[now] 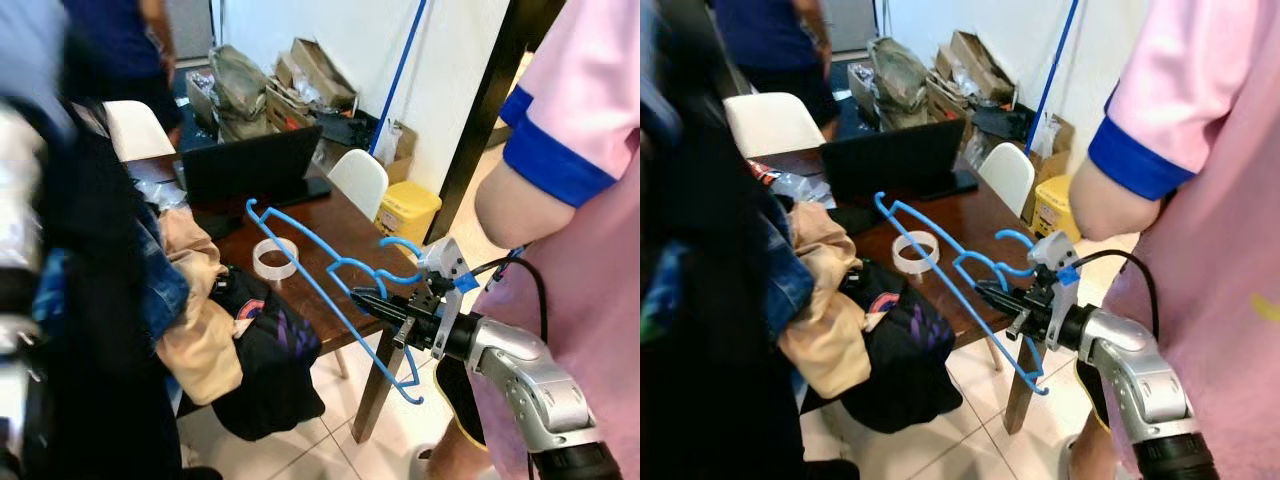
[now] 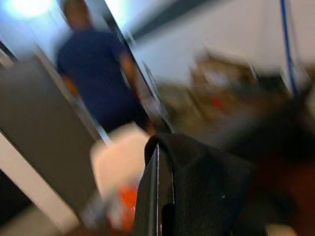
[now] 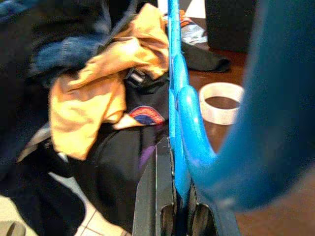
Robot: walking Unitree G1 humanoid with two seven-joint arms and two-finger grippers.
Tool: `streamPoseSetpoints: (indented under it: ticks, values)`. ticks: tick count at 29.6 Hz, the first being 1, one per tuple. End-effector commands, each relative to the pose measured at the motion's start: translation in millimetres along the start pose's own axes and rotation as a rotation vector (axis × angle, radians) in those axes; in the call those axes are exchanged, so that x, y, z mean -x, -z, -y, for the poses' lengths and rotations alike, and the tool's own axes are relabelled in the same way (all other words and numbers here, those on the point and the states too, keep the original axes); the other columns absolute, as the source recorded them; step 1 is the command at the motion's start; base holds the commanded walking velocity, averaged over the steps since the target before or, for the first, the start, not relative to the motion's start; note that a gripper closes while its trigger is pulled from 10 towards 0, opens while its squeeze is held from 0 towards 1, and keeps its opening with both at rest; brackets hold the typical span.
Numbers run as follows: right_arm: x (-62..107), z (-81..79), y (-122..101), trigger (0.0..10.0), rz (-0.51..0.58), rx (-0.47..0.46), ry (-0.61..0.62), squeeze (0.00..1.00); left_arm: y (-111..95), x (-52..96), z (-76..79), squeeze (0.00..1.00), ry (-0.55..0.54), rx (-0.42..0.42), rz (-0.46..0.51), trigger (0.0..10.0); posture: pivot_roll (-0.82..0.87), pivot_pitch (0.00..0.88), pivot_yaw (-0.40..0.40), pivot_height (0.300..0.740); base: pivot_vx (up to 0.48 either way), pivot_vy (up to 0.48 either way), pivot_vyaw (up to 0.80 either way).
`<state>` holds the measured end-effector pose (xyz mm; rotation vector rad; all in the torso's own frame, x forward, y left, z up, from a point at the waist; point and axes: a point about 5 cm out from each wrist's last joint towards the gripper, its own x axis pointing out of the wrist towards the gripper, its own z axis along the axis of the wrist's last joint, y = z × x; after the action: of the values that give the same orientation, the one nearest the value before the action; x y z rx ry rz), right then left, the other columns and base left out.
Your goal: Hang hanger
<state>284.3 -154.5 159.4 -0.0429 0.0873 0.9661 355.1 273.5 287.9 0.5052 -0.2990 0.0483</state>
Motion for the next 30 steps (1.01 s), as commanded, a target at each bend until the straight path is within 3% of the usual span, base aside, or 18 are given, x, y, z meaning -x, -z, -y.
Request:
streamPoseSetpoints:
  ticks: [1, 2, 3, 7, 10, 11, 12, 14, 15, 17, 18, 22, 24, 26, 27, 30]
  values:
    - [2.4, -2.4, -1, 10.0, -0.005, 0.000, -0.015, 0.00, -1, 0.5, 2.8, 0.00, 0.006, -0.005, -0.009, 10.0, 0.01, 0.000, -0.038, 0.740, 0.000, 0.000, 0.00]
    - [2.9, -3.1, 0, 10.0, -0.008, 0.001, -0.017, 0.00, 11, 5.8, 5.4, 0.00, 0.005, -0.017, -0.064, 10.0, 0.01, 0.000, -0.035, 0.740, 0.000, 0.000, 0.00]
    - [3.4, -3.3, 0, 10.0, -0.012, 0.001, -0.017, 0.00, 23, 11.8, 7.2, 1.00, 0.010, -0.020, -0.119, 10.0, 0.01, 0.000, -0.036, 0.740, 0.000, 0.000, 0.00]
    - [4.8, -3.2, 1, 10.0, -0.018, 0.000, -0.014, 0.00, 33, 21.6, 5.5, 1.00, 0.019, -0.012, -0.177, 10.0, 0.01, 0.000, -0.038, 0.740, 0.000, 0.000, 0.00]
    - [5.2, -3.5, 2, 10.0, -0.021, -0.002, -0.014, 0.00, 29, 25.8, 6.5, 1.00, 0.083, 0.034, -0.157, 10.0, 0.01, 0.000, -0.040, 0.740, 0.000, 0.000, 0.00]
    - [5.3, -3.6, 2, 10.0, -0.022, -0.003, -0.015, 0.00, 19, 30.2, 8.3, 1.00, 0.151, 0.086, -0.104, 10.0, 0.01, 0.000, -0.039, 0.740, 0.000, 0.000, 0.00]
    - [5.3, -3.6, 2, 10.0, -0.022, -0.003, -0.015, 0.00, 19, 30.2, 8.3, 1.00, 0.151, 0.086, -0.104, 10.0, 0.01, 0.000, -0.039, 0.740, 0.000, 0.000, 0.00]
    - [5.9, -3.1, 2, 10.0, -0.023, -0.004, -0.015, 0.00, -3, 41.9, 9.6, 1.00, 0.283, 0.151, 0.012, 10.0, 0.02, 0.000, -0.040, 0.740, 0.000, 0.000, 0.00]
    - [6.1, -2.3, 1, 10.0, -0.024, -0.005, -0.014, 0.00, -15, 56.0, 8.7, 1.00, 0.417, 0.194, 0.066, 10.0, 0.02, 0.000, -0.041, 0.740, 0.000, 0.000, 0.00]
    - [6.1, -2.3, 1, 10.0, -0.024, -0.005, -0.014, 0.00, -15, 56.0, 8.7, 1.00, 0.417, 0.194, 0.066, 10.0, 0.02, 0.000, -0.041, 0.740, 0.000, 0.000, 0.00]
    - [6.1, -2.3, 1, 10.0, -0.026, -0.005, -0.014, 0.00, -19, 67.0, 9.6, 1.00, 0.501, 0.200, 0.068, 10.0, 0.02, 0.000, -0.042, 0.740, 0.000, 0.000, 0.00]
    - [5.7, -2.6, 2, 10.0, -0.026, -0.006, -0.015, 0.00, -19, 74.4, 11.7, 1.00, 0.550, 0.190, 0.058, 10.0, 0.02, 0.000, -0.042, 0.740, 0.000, 0.000, 0.00]
    - [4.2, -3.6, 2, 10.0, -0.025, -0.009, -0.019, 0.00, -15, 95.8, 17.6, 1.00, 0.673, 0.170, 0.019, 10.0, 0.03, 0.000, -0.041, 0.740, 0.000, 0.000, 0.00]
    - [4.2, -3.6, 2, 10.0, -0.025, -0.009, -0.019, 0.00, -15, 95.8, 17.6, 1.00, 0.673, 0.170, 0.019, 10.0, 0.03, 0.000, -0.041, 0.740, 0.000, 0.000, 0.00]
    - [3.7, -4.1, 2, 10.0, -0.026, -0.010, -0.022, 0.00, -15, 103.1, 21.2, 0.00, 0.714, 0.173, 0.010, 10.0, 0.03, 0.000, -0.040, 0.740, 0.000, 0.000, 0.00]
    - [2.7, -4.5, 2, 10.0, -0.029, -0.013, -0.031, 0.00, -16, 113.7, 35.4, 0.00, 0.780, 0.218, 0.010, 10.0, 0.03, 0.000, -0.040, 0.740, -0.212, 0.000, 0.00]
